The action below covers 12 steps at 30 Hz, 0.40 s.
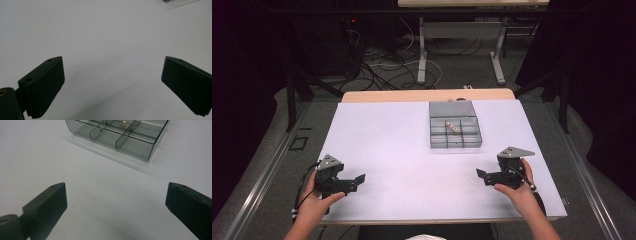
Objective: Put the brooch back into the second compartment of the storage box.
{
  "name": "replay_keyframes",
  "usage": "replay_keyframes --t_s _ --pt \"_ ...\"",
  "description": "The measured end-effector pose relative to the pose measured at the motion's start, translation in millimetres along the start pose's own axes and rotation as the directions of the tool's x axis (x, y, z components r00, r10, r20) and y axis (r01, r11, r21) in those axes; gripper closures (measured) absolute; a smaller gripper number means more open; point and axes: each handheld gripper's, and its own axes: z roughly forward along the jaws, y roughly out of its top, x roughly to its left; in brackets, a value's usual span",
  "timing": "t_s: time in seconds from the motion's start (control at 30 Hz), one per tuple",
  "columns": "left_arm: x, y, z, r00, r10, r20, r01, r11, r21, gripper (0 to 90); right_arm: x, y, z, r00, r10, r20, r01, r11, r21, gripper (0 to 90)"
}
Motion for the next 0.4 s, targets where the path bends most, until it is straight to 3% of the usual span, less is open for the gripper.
replay_keyframes --t_s 0.27,0.4 --pt "0.8 -0.3 0.6 1.0000 -0.006 0.001 0.006 1.0000 -0.004 4.5 -4.2 -7.6 1.7 0.9992 -0.007 0.040 0.007 1.000 0.010 0.0" --pt "0.7 -0.7 1.5 0.9999 -0.010 -0.005 0.010 0.9999 -0.009 4.5 -5.4 -9.2 2.1 0.9994 0.003 0.034 -0.003 1.000 0.012 0.0"
